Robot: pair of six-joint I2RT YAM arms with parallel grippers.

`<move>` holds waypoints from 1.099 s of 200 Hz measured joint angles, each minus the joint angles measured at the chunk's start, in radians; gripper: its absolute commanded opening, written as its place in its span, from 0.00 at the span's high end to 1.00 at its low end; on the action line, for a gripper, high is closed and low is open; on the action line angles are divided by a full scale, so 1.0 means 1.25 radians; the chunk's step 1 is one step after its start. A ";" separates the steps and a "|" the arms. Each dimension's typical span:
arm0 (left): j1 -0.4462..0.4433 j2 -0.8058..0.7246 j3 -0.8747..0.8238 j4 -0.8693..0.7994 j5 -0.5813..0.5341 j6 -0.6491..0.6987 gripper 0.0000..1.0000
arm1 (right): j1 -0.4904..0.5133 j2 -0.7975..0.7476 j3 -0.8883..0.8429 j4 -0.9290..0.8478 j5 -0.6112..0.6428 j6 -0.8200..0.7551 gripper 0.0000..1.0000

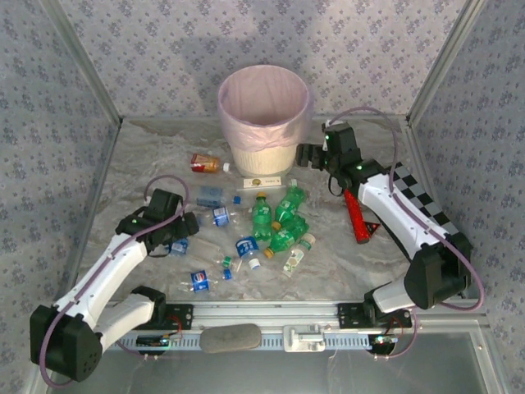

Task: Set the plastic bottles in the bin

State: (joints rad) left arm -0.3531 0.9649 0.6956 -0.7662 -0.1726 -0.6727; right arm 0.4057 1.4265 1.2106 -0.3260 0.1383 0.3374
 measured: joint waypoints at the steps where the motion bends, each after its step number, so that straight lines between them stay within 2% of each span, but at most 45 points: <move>1: 0.000 0.000 -0.001 -0.001 0.000 0.000 0.08 | 0.000 -0.001 -0.004 0.001 0.001 0.001 0.01; 39: 0.000 0.000 -0.032 -0.035 -0.021 -0.042 0.11 | 0.000 -0.008 -0.075 0.001 0.020 0.036 0.01; 87: 0.000 0.029 -0.058 -0.040 -0.033 -0.053 0.12 | 0.000 -0.001 -0.084 0.001 0.028 0.057 0.01; 137: 0.000 0.079 -0.066 0.009 -0.036 -0.060 0.13 | 0.000 0.005 -0.084 0.000 0.040 0.060 0.01; 186: 0.002 0.126 -0.066 0.079 -0.039 -0.059 0.16 | -0.001 0.005 -0.084 0.000 0.049 0.068 0.01; 220: 0.004 0.174 -0.082 0.082 -0.048 -0.056 0.20 | -0.001 0.005 -0.084 -0.002 0.055 0.068 0.01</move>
State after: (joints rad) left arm -0.3485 1.1824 0.5934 -0.6632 -0.2329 -0.7425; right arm 0.4049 1.4322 1.1053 -0.3286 0.2070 0.4229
